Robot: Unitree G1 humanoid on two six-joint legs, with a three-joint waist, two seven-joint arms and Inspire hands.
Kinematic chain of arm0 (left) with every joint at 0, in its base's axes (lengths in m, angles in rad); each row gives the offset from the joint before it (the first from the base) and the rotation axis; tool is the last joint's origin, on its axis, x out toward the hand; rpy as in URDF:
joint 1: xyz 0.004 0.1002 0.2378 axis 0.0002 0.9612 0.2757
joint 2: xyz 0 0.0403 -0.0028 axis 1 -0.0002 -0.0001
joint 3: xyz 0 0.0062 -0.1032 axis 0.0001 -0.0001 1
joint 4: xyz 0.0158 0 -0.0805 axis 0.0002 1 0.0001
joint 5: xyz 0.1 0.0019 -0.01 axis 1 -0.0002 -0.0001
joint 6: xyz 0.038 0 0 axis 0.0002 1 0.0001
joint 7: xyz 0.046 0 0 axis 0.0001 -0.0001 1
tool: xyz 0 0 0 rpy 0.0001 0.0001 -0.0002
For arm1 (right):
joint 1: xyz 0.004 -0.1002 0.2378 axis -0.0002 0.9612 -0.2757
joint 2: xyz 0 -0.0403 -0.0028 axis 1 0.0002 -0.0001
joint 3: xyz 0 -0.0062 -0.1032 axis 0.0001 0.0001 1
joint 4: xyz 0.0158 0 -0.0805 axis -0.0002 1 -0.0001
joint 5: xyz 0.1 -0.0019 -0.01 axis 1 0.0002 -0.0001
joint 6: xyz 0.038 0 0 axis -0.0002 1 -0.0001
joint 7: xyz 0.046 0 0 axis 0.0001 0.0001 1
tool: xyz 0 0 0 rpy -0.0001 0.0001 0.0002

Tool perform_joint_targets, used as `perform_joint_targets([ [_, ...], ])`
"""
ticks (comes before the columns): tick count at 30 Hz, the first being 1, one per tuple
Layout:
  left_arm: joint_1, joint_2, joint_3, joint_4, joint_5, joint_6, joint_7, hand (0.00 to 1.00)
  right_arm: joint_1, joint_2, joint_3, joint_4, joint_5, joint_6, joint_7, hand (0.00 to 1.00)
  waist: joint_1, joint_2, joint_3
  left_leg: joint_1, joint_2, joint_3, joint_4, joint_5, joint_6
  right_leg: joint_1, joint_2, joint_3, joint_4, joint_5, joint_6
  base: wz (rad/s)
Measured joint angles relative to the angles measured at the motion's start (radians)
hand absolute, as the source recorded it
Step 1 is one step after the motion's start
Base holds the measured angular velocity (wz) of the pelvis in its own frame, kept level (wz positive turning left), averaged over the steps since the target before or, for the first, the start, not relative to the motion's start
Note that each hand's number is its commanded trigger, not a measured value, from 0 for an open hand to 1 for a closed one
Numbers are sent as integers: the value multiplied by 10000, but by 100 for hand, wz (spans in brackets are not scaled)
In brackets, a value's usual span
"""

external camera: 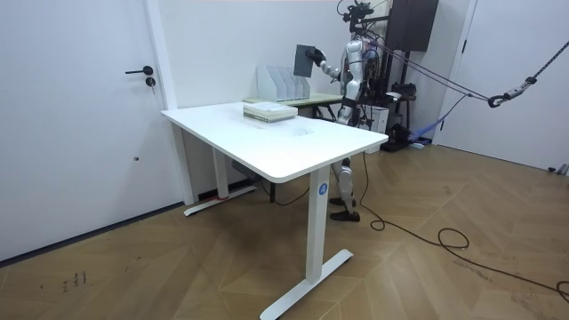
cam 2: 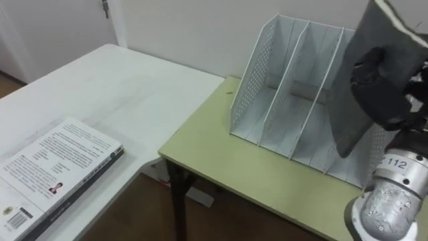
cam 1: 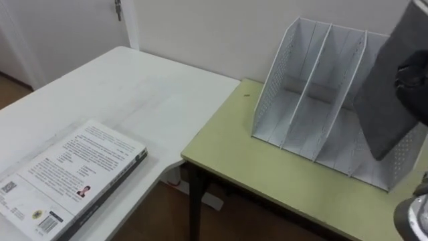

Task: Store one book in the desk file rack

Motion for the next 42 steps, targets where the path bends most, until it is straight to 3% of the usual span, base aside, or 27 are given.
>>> perform_joint_targets([
  [6,-9,0,74,138,5,-2,95,0,-30,0,-272,0,-65,-4,-642,100,6,-54,-36,-23,1,-8,4,0,0,-2,-14,-68,-17,-1,-1,1],
  [14,-30,-2,26,137,2,-2,129,0,-37,0,-297,143,-65,-242,-877,100,-3,-58,-24,-39,0,-20,4,0,0,80,-38,-193,-136,4,-4,5],
  [29,-54,-57,19,125,16,-1,176,0,-579,0,-299,791,-75,-327,-746,100,15,36,78,-36,4,-24,-1,1,-1,157,-54,-313,-218,4,-5,2],
  [39,-346,-44,76,340,338,46,161,0,-854,-227,-286,1131,-102,-328,-113,100,186,-112,165,-33,12,-30,-6,1,-1,180,-66,-431,-254,6,-9,0],
  [42,-354,-27,54,329,336,87,173,0,-1321,-315,-283,1689,-102,-287,-134,100,199,-146,160,-46,5,-84,-5,1,-1,194,-73,-451,-282,13,-5,1],
])
